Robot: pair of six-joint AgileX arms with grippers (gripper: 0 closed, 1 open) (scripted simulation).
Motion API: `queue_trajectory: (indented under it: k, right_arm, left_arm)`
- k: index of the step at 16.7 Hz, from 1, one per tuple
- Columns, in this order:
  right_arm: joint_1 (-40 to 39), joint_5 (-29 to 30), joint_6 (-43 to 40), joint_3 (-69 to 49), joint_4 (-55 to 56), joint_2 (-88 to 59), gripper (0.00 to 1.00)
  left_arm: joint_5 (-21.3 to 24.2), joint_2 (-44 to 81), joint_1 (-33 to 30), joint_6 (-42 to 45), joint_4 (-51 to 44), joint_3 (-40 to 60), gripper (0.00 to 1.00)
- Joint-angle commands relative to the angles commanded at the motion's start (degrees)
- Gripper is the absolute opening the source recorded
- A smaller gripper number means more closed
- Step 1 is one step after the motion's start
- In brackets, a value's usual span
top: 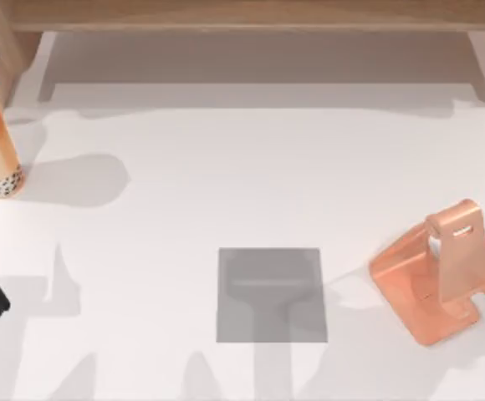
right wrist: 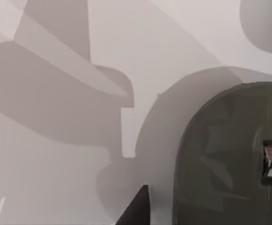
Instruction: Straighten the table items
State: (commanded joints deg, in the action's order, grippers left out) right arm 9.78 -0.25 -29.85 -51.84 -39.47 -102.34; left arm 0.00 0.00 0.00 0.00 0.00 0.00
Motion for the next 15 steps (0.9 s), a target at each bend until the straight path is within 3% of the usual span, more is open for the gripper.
queue_trajectory:
  k: [10, 15]
  right_arm:
    - [-0.04, -0.23, 0.24, -0.57, -0.95, 1.21, 0.00]
    - [0.05, -0.24, 0.03, -5.50, -8.77, 3.80, 0.00]
  left_arm:
    - [0.00, 0.00, 0.00, 0.00, 0.00, 0.00, 1.00]
    - [0.00, 0.00, 0.00, 0.00, 0.00, 0.00, 1.00]
